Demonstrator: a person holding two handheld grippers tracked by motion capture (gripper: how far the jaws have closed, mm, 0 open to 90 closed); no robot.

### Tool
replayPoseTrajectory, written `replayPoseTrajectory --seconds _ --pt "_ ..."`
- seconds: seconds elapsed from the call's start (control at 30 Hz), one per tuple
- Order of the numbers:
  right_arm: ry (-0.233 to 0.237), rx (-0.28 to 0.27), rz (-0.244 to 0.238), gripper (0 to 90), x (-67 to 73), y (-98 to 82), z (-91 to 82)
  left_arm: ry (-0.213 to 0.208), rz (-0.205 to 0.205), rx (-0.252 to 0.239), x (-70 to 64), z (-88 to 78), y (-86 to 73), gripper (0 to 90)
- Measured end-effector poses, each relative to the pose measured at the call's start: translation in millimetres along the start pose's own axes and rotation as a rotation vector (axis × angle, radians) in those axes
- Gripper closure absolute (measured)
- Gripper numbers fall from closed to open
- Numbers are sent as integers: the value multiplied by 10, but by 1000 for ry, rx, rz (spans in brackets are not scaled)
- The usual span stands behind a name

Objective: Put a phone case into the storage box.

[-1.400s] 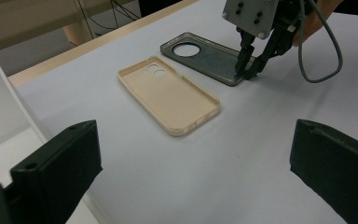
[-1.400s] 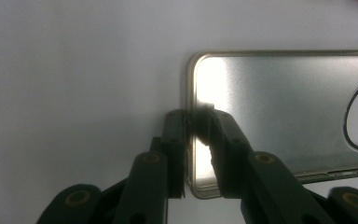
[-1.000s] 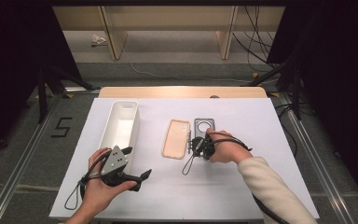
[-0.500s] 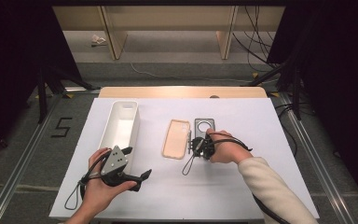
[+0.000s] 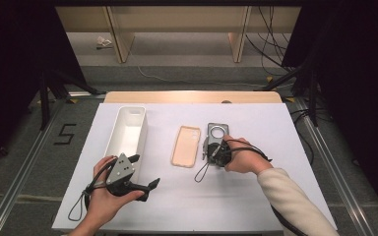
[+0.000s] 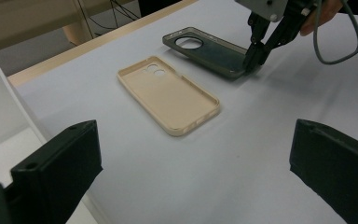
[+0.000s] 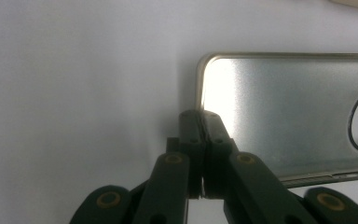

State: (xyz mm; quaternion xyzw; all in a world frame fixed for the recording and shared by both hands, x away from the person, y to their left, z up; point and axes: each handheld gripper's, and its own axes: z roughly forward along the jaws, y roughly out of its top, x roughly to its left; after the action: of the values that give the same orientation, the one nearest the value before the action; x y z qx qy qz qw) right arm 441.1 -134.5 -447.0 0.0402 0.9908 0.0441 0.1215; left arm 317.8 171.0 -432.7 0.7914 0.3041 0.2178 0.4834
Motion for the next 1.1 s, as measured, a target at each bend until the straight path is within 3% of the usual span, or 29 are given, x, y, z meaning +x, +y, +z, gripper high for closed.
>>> replayPoseTrajectory --seconds 0.17,0.3,0.47,0.57,0.6,0.9,1.1 --pt "-9 -69 31 892 1 -101 -89 3 -2 -1 4 0 -1 16" --pt "-19 -170 72 892 26 -203 -140 5 -2 1 8 2 -4 18" --pt "-40 -260 102 892 53 -314 -194 5 -3 3 8 1 -2 21" --pt "-33 -319 133 892 67 -369 -234 6 -5 4 15 2 -6 21" --pt "-26 -363 143 892 77 -400 -252 6 -6 3 15 2 -6 21" --pt "1 -505 182 892 186 -475 -329 12 -9 4 28 0 -7 21" --pt "19 -561 185 892 244 -510 -357 14 -18 4 31 4 0 27"
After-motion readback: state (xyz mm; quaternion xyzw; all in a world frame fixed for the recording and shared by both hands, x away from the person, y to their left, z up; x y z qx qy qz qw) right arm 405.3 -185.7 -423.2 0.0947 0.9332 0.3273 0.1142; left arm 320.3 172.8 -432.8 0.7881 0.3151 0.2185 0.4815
